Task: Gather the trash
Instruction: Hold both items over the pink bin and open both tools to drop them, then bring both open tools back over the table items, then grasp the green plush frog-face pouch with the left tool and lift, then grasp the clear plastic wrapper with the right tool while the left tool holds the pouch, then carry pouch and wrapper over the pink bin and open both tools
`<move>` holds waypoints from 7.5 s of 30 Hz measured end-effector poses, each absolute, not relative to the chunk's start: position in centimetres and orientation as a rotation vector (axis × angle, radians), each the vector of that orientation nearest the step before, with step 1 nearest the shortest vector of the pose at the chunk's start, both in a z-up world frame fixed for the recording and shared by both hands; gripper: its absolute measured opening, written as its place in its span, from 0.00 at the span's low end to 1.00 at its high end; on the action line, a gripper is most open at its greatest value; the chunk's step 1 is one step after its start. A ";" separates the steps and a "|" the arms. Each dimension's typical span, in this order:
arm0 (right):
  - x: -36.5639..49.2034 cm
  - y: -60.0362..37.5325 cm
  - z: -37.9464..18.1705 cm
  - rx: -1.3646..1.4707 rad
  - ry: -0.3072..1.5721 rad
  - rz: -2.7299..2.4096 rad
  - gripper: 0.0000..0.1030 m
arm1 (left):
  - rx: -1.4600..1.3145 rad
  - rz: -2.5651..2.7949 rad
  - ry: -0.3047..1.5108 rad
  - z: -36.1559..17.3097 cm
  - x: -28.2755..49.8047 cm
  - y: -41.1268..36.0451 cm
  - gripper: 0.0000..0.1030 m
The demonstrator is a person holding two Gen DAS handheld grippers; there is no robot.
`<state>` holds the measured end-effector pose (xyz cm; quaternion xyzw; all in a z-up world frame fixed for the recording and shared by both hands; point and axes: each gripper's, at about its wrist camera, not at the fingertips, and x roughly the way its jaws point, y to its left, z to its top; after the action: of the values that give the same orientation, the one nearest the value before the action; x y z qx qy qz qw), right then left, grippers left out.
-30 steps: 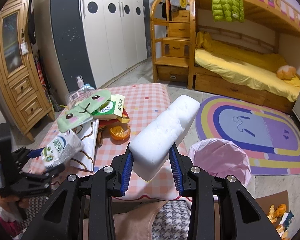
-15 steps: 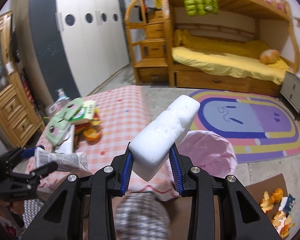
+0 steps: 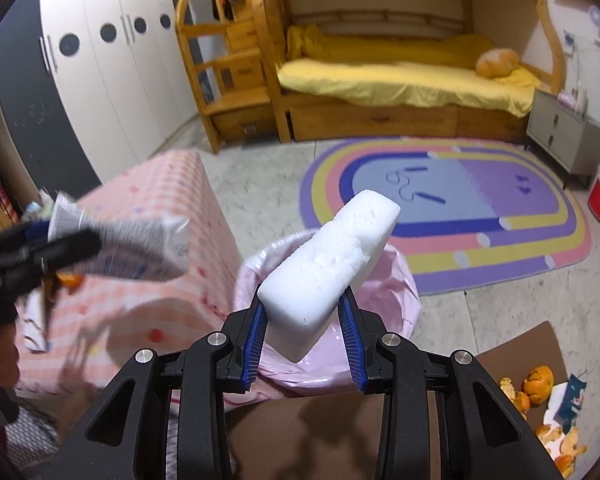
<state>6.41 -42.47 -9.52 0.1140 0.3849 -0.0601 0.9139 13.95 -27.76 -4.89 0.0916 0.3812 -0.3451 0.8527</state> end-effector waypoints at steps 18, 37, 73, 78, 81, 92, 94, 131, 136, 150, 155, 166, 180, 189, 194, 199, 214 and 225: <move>7.3 -43.1 -12.1 0.276 0.826 -0.133 0.45 | 0.129 -0.583 0.836 -6.0 17.2 -26.2 0.91; 4.3 -20.9 0.1 -0.047 0.650 0.292 0.34 | 0.026 -0.080 0.726 -0.9 6.5 -2.3 0.91; 6.6 -7.3 5.1 -0.117 0.575 0.376 0.37 | -0.120 0.288 0.656 0.4 -0.5 17.3 0.93; 7.6 -9.9 4.5 -0.118 0.585 0.371 0.39 | -0.110 0.206 0.660 0.1 1.9 13.3 0.93; 7.8 -12.3 4.1 -0.105 0.575 0.353 0.46 | -0.103 0.140 0.667 -0.4 3.3 10.8 0.93; 8.3 -18.2 0.4 -0.134 0.630 0.235 0.67 | -0.047 -0.082 0.768 -3.5 8.5 2.7 0.93; 8.7 -18.6 -0.2 -0.127 0.637 0.229 0.67 | -0.020 -0.094 0.780 -4.2 9.7 1.6 0.93; 8.8 -19.3 -0.9 0.006 0.691 0.326 0.75 | -0.011 -0.217 0.526 8.4 10.6 -0.2 0.11; 9.0 -17.2 -1.7 -0.012 0.716 0.375 0.75 | 0.005 -0.135 0.520 7.9 8.1 2.1 0.11; 15.8 -10.0 -1.7 -0.121 0.714 0.434 0.55 | -0.081 0.093 0.668 0.7 8.7 10.2 0.11; 18.7 -10.1 -2.8 -0.053 0.761 0.422 0.47 | -0.077 0.100 0.685 -0.3 10.1 10.9 0.11; 21.8 -10.2 -4.9 0.108 0.893 0.478 0.42 | -0.081 0.084 0.723 -2.2 11.3 11.1 0.11; 13.6 -15.2 5.7 0.109 0.536 0.431 0.00 | -0.039 -0.012 0.619 3.5 8.2 7.3 0.11; 7.7 -24.9 4.1 0.077 0.549 0.177 0.00 | 0.056 -0.326 0.656 4.1 8.2 -5.9 0.11; 5.5 -31.1 1.8 0.113 0.597 0.000 0.00 | 0.133 -0.489 0.678 2.1 8.8 -14.9 0.11; 4.2 -35.7 -1.2 0.124 0.651 -0.171 0.00 | 0.172 -0.592 0.736 -0.7 10.4 -21.7 0.11; 8.3 -44.7 -11.8 0.203 0.867 -0.337 0.00 | 0.335 -0.678 1.002 -9.6 17.8 -34.2 0.23; 9.3 -45.3 -12.7 0.281 0.915 -0.268 0.48 | 0.280 -0.643 1.014 -8.5 19.1 -32.3 0.82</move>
<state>9.34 -45.27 -12.66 0.1349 0.4389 -0.1284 0.8790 19.12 -32.35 -8.55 0.1313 0.4754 -0.3015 0.8160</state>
